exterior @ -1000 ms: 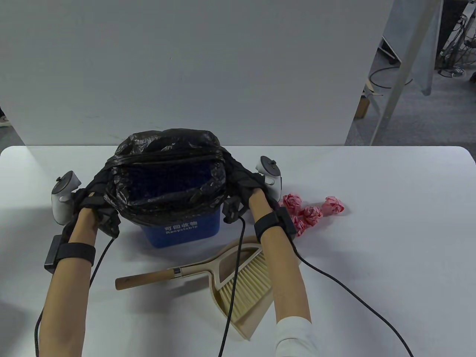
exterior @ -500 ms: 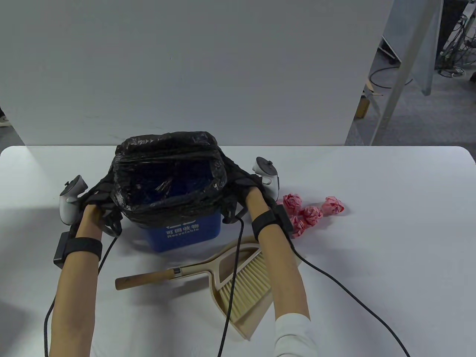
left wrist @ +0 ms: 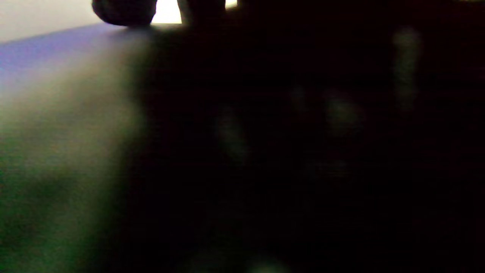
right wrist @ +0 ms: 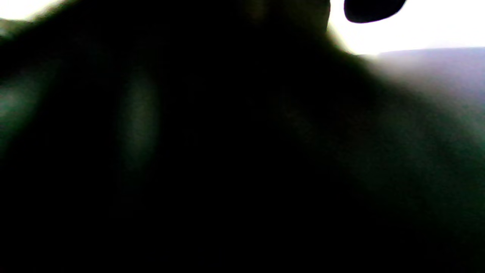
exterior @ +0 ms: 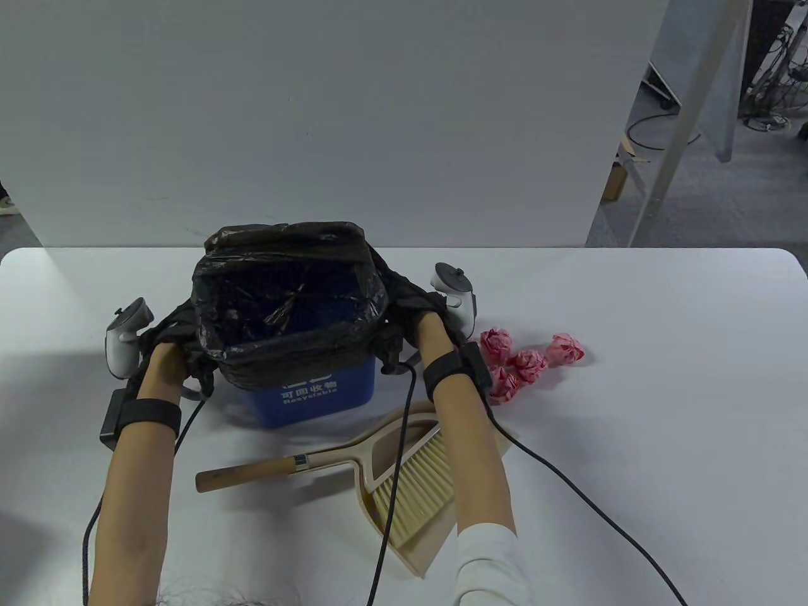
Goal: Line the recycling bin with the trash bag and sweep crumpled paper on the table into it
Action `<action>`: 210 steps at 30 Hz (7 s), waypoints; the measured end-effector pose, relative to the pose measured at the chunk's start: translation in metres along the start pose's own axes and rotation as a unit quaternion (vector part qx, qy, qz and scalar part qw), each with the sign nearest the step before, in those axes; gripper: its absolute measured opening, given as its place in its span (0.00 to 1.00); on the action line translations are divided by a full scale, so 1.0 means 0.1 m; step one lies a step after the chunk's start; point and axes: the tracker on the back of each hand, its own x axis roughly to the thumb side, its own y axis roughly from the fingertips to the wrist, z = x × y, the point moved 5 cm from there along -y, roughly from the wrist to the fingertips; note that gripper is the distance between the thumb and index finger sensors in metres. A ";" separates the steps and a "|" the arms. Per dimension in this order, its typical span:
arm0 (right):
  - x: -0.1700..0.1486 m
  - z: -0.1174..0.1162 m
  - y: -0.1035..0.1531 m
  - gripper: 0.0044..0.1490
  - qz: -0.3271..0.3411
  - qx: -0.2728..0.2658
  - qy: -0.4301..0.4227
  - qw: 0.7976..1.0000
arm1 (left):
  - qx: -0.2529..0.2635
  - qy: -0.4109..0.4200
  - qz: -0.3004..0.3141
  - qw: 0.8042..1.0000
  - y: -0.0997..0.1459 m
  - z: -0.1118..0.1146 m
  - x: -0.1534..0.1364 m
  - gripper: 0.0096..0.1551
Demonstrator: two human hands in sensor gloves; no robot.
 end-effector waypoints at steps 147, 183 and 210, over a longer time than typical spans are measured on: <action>-0.34 0.10 2.99 0.45 0.243 -0.173 0.233 0.926 | -0.172 -0.489 0.405 0.753 1.73 3.58 -0.84 0.55; -0.59 1.08 3.24 0.41 0.022 -0.195 0.131 0.972 | -0.105 -0.674 0.180 0.709 1.41 2.77 -0.86 0.53; -0.56 0.94 3.23 0.40 0.031 -0.191 0.150 0.970 | -0.081 -0.671 0.084 0.732 1.32 2.48 -0.88 0.50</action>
